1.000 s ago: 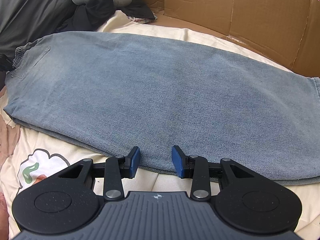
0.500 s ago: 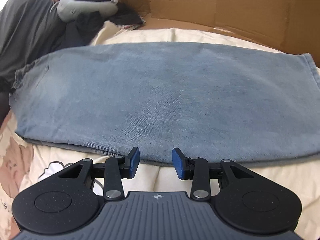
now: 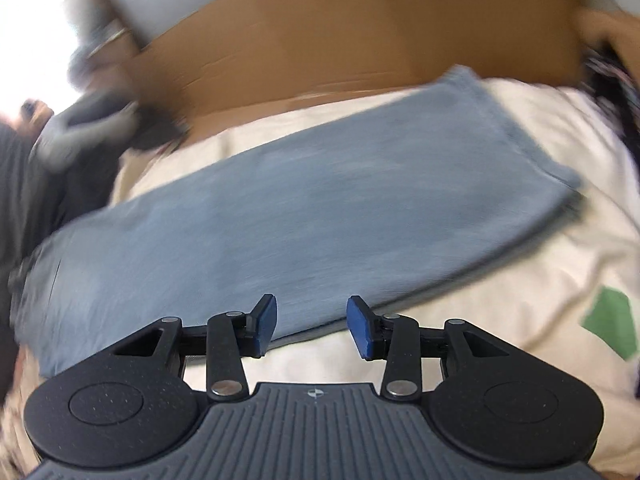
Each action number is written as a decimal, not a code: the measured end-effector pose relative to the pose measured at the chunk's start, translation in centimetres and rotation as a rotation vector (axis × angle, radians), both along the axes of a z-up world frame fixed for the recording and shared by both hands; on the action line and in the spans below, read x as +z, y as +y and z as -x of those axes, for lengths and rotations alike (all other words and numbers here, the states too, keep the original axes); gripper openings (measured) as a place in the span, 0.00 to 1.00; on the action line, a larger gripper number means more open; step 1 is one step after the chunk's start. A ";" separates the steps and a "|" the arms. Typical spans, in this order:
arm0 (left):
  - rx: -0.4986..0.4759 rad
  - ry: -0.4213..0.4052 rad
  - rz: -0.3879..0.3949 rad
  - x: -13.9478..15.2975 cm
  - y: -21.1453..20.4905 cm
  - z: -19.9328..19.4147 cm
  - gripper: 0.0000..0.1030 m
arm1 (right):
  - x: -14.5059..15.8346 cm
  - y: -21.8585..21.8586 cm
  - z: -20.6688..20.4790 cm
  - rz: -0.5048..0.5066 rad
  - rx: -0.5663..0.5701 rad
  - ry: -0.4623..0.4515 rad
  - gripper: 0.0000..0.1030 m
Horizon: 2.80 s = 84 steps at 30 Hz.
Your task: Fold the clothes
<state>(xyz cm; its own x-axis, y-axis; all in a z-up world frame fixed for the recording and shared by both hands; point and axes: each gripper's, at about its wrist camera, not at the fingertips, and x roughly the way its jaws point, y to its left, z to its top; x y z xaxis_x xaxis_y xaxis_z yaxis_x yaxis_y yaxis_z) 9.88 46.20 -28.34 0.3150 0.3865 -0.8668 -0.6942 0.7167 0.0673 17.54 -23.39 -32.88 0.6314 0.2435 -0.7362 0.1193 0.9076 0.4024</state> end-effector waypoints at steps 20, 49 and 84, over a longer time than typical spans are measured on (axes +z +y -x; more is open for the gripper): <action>-0.037 -0.040 0.188 -3.1 -7.7 1.2 0.57 | -5.1 -10.8 0.8 -0.222 -0.456 -0.004 0.49; -0.065 -0.081 0.278 -3.3 -10.8 2.0 0.57 | -9.2 -14.3 -0.9 -0.498 -0.623 -0.088 0.30; 0.002 -0.314 0.621 -7.5 -11.5 2.7 0.55 | -3.8 -14.8 -5.0 -0.475 -0.585 -0.172 0.07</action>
<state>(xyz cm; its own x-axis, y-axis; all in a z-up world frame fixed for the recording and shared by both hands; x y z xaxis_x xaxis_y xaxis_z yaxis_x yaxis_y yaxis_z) 7.19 34.70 -35.89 0.5867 -0.1509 -0.7956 -0.6148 0.5565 -0.5589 22.54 -38.21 -36.68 0.8507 0.1001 -0.5161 0.4267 0.4419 0.7891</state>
